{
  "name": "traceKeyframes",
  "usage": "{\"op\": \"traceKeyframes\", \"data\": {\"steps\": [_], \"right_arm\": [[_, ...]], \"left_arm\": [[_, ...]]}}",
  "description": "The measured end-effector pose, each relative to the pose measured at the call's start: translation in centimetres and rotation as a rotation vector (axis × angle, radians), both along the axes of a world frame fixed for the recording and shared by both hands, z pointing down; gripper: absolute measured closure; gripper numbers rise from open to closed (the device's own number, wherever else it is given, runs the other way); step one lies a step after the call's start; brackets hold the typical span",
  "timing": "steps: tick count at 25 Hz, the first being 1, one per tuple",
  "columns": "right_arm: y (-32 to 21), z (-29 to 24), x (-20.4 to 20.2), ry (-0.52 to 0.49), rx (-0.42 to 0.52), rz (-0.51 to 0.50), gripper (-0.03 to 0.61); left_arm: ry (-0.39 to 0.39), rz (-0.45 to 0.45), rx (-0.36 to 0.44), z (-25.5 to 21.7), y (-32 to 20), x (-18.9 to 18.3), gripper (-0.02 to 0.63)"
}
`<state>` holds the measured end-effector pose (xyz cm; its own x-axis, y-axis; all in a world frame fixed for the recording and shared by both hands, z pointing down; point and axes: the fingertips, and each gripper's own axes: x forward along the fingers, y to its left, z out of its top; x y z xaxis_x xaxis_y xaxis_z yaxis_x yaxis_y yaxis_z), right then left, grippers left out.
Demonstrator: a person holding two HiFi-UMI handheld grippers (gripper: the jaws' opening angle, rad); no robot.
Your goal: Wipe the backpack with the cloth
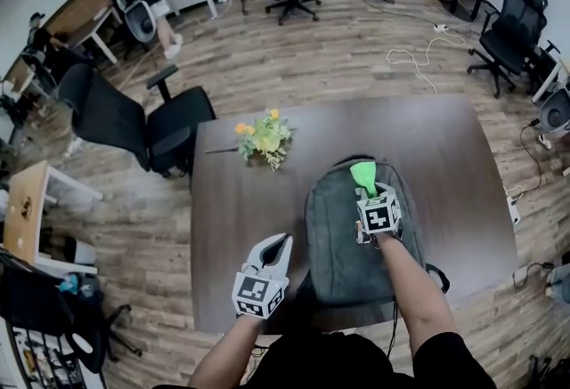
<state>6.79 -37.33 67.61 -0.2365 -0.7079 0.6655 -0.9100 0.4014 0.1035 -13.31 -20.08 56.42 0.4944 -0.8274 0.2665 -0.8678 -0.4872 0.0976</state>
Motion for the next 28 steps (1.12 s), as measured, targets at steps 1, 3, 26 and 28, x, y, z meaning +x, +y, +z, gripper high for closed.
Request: {"op": "traceKeyframes", "data": {"steps": [1, 3, 26, 28], "right_arm": [[-0.1, -0.1, 0.4, 0.000, 0.000, 0.011, 0.474], [-0.2, -0.3, 1.2, 0.002, 0.003, 0.029, 0.474], [1.7, -4.1, 7.2, 0.033, 0.064, 0.097, 0.472], [2.8, -4.8, 4.9, -0.021, 0.070, 0.054, 0.472]], "left_arm": [[-0.004, 0.003, -0.004, 0.3, -0.3, 0.2, 0.597], [-0.016, 0.012, -0.009, 0.6, -0.8, 0.7, 0.597], [-0.009, 0.033, -0.046, 2.9, -1.7, 3.3, 0.597], [-0.004, 0.014, -0.044, 2.9, -1.9, 2.9, 0.597]]}}
